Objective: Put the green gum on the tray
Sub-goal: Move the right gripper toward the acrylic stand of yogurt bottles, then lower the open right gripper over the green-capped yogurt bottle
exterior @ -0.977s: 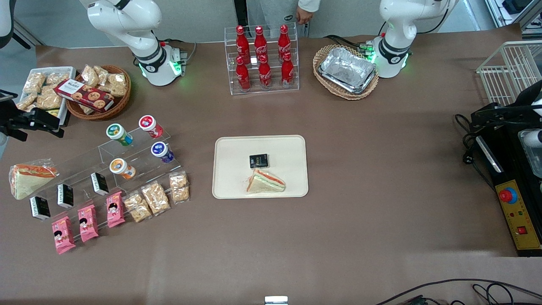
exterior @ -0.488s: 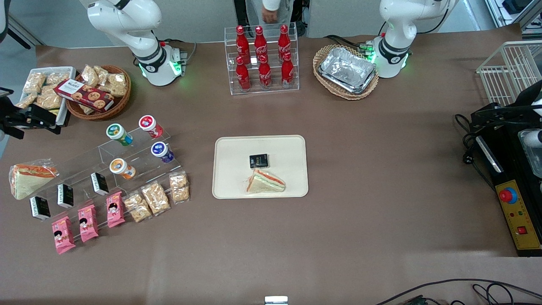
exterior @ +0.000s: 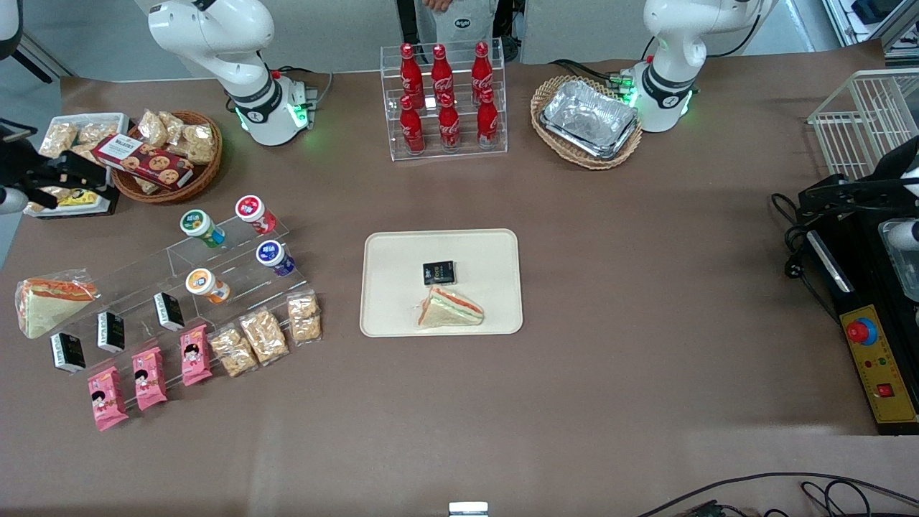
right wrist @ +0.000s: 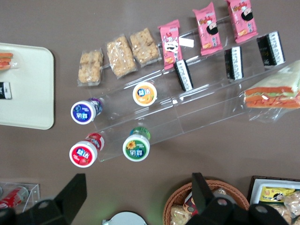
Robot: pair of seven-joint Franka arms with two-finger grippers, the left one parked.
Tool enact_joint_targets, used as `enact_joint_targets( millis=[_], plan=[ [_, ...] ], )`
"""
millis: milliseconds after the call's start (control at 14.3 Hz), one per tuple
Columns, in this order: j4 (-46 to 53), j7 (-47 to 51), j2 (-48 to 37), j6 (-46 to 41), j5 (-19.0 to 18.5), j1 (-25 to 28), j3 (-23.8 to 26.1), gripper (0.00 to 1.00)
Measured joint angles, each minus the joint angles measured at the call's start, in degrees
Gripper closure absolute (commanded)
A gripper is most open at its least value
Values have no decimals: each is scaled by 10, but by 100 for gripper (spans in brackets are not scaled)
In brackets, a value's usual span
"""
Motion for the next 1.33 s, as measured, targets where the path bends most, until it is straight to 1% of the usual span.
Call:
enact_joint_targets(
  millis=[279, 698, 1326],
  plan=[
    [-107, -1, -59, 51, 0, 2, 3, 0],
    [-222, -1, -85, 123, -1, 3, 5, 0],
    [-321, -1, -95, 217, -1, 3, 5, 0]
  ],
)
